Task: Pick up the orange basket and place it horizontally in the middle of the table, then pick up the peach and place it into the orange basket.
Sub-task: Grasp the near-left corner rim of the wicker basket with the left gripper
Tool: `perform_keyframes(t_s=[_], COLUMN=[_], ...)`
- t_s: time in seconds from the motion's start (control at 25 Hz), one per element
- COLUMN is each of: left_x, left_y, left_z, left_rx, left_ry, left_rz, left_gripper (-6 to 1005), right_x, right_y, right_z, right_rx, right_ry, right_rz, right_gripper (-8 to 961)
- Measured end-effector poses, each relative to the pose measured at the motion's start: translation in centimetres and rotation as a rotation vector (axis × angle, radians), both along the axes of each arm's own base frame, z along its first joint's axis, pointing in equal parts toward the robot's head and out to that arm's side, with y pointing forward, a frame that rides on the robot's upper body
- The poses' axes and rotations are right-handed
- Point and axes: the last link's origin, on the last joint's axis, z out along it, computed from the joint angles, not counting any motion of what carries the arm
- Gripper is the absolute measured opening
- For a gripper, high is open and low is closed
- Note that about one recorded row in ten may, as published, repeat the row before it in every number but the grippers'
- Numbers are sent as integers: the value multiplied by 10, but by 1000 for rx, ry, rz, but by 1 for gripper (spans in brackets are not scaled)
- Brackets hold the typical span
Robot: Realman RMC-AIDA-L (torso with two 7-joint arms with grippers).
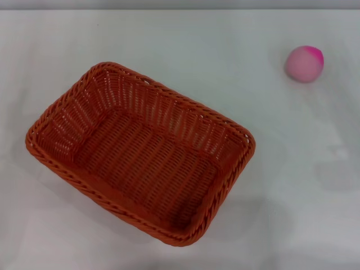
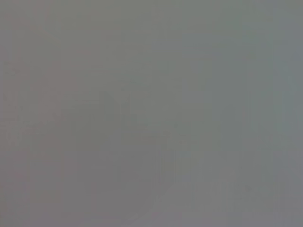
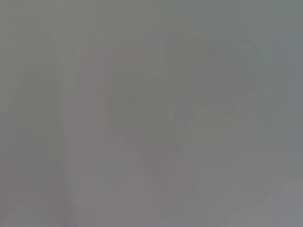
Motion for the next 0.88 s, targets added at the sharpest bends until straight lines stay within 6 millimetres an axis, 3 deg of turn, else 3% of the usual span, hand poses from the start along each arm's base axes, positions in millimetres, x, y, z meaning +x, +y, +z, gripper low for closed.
perform_keyframes(t_s=[0.88], left_x=[1], left_y=[8], left_z=[3], left_rx=[-49], left_ry=[-22], left_rz=[-15], left_gripper=[885], right_x=[0], right_y=[1], right_z=[-1], right_rx=[-1], right_ry=[4], right_rz=[-7], right_gripper=[857])
